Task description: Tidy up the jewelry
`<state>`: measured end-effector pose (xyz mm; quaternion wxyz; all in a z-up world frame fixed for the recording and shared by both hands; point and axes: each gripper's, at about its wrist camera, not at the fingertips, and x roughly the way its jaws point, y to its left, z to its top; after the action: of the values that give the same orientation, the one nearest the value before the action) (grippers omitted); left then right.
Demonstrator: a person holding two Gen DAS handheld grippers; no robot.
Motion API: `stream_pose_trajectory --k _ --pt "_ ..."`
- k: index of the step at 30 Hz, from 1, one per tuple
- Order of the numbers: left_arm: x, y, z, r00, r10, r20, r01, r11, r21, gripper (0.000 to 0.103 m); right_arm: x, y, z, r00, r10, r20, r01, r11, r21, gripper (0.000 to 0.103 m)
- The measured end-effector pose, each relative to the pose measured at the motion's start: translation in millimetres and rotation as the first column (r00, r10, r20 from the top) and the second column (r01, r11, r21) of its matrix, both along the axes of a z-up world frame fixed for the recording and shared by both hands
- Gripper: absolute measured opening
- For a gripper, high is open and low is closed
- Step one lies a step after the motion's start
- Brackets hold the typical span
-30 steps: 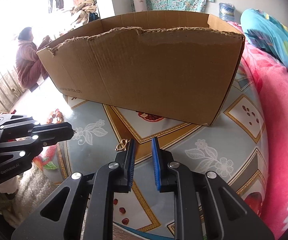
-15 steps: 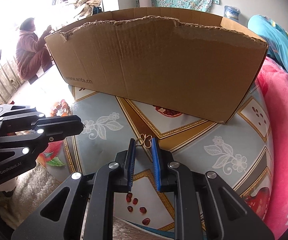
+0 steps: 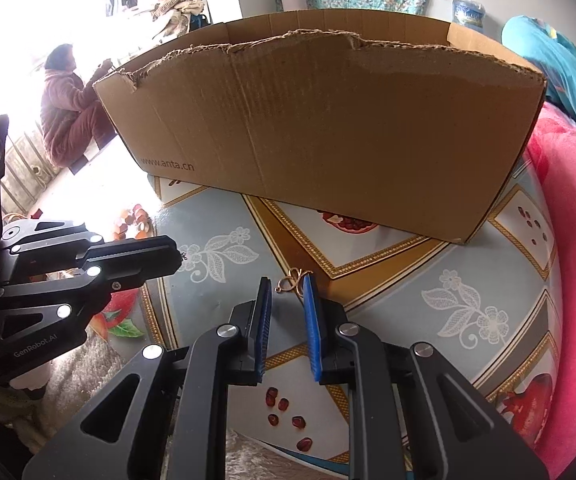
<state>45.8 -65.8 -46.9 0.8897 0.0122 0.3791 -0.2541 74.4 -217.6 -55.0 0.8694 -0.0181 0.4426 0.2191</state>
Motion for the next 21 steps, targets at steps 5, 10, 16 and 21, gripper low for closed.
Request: stream_pose_trajectory --k 5,10,16,21 --pt "0.4 1.6 0.3 1.0 0.002 0.0 -0.002 1.0 0.0 0.004 -3.6 5.5 1.8 1.0 0.015 0.004 -0.015 1.0 0.017 0.017" --pt "1.3 2.3 0.6 1.0 0.005 -0.002 -0.005 1.0 -0.001 0.004 -2.0 7.2 5.2 0.999 -0.012 0.046 0.014 0.999 -0.034 0.024" --pt "1.4 1.8 1.2 1.0 -0.002 -0.002 0.002 1.0 0.0 0.004 7.7 9.3 3.5 0.997 0.028 0.068 -0.02 0.994 -0.107 0.028" --pt "2.1 0.5 1.9 1.0 -0.003 0.0 0.003 1.0 0.0 0.004 13.5 7.5 1.1 0.998 0.037 0.05 -0.032 0.994 -0.108 0.028"
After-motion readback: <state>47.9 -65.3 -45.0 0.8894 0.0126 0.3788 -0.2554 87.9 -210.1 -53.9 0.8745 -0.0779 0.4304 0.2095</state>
